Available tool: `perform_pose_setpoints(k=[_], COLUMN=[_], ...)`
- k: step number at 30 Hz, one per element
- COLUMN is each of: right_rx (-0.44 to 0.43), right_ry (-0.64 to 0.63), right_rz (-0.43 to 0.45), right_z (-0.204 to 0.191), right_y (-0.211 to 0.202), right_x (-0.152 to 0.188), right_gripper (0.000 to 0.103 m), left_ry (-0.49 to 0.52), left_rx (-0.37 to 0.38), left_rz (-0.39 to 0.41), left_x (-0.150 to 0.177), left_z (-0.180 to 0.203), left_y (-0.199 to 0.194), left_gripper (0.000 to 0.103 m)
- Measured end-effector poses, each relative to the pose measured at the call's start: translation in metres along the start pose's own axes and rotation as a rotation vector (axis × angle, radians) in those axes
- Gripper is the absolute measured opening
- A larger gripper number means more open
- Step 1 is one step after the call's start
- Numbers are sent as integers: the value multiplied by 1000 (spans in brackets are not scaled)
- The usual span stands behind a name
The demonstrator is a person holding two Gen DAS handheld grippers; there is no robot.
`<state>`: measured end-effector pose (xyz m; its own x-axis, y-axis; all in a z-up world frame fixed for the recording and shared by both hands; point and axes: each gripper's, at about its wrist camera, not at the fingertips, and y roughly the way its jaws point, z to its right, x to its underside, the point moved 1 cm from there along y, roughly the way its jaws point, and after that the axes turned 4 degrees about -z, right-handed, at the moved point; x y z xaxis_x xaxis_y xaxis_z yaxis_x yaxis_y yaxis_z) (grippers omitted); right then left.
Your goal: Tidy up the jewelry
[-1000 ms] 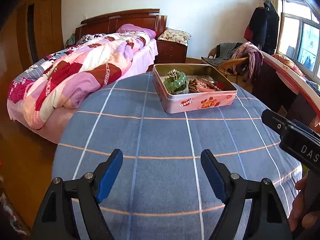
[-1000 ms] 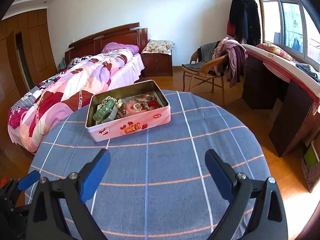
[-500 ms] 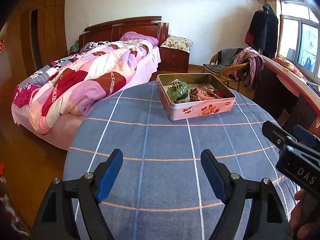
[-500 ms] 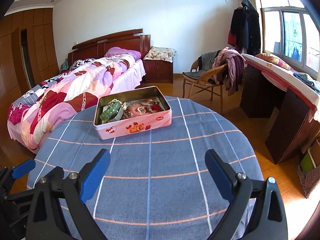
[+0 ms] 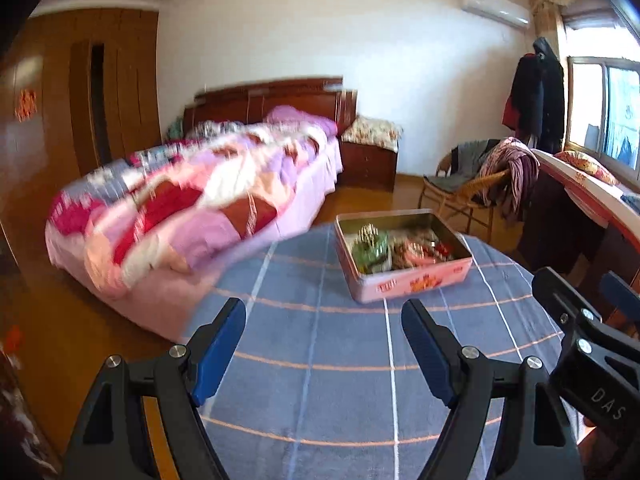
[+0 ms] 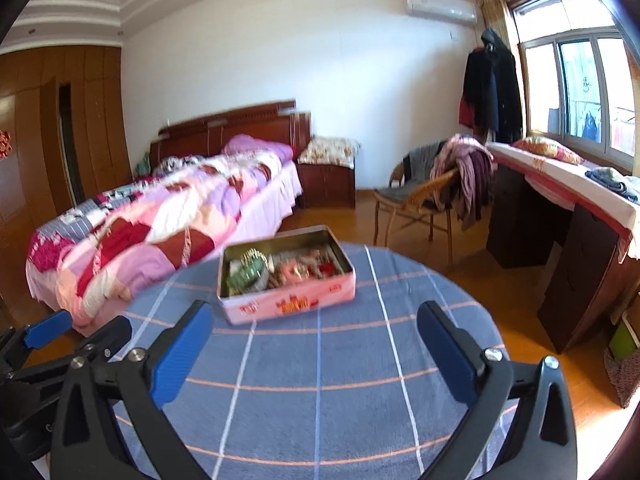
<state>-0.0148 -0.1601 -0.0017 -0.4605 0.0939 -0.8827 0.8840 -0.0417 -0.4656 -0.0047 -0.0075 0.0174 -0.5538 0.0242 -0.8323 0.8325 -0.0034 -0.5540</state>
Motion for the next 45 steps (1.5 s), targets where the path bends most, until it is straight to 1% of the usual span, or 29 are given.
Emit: perform_pose_setpoints(k=[3, 4, 5, 7, 9, 13, 22, 30, 35, 45], right_rx=[2, 4, 6, 2, -2, 0, -18, -27, -32, -30], right_ry=[7, 11, 16, 24, 32, 26, 32, 32, 47, 59], right_rz=[37, 53, 67, 91, 115, 167, 217, 231, 219, 216], right_z=[0, 0, 1, 3, 4, 2, -1, -3, -1, 2], right_y=[-13, -19, -23, -31, -40, -55, -73, -77, -77, -78], right_x=[-7, -8, -10, -12, -13, -16, -19, -21, -20, -20], right_gripper=[103, 103, 103, 103, 103, 103, 103, 103, 103, 103], left_ry=[15, 13, 11, 5, 5, 24, 23, 24, 21, 25], left_rx=[-39, -48, -51, -43, -29, -38, -33, -40, -46, -45], left_rz=[31, 42, 50, 75, 96, 142, 209, 222, 226, 211], left_x=[-5, -6, -7, -7, -7, -6, -8, -12, -12, -10], left_z=[2, 1, 1, 0, -1, -1, -2, -3, -2, 1], left_y=[-14, -20, -23, -32, -40, -57, -80, -88, -88, -85], left_gripper=[84, 87, 91, 93, 93, 94, 96, 97, 97, 97])
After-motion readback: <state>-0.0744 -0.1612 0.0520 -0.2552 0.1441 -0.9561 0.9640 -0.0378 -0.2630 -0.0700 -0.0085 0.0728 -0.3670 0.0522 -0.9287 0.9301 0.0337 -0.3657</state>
